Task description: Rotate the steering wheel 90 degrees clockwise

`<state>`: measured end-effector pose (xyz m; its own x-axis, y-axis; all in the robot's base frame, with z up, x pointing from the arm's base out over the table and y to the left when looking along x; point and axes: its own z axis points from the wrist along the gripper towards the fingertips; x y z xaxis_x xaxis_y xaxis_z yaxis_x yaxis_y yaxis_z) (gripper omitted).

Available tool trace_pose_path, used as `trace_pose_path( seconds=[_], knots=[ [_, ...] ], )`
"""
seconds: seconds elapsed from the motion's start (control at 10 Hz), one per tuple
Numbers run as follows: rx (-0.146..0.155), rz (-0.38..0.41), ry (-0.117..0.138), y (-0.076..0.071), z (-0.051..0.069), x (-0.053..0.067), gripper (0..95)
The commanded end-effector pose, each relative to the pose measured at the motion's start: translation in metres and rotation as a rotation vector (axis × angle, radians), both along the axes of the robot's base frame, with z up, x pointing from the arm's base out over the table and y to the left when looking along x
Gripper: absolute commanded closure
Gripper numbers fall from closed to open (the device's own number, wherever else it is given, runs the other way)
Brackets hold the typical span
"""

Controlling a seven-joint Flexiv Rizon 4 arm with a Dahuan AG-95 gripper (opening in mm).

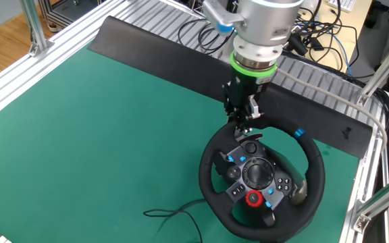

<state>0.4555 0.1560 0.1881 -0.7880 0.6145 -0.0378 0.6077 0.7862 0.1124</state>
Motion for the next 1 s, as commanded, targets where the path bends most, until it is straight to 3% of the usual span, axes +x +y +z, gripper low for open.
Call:
trace_pose_path(
  seconds=[0.1,0.6,1.0],
  knots=[
    [0.024,-0.034,0.037,0.0,0.0,0.002,95.0],
    [0.028,-0.035,0.096,0.008,0.002,0.003,95.0],
    [0.048,-0.028,0.18,0.017,0.005,0.006,95.0]
  ],
)
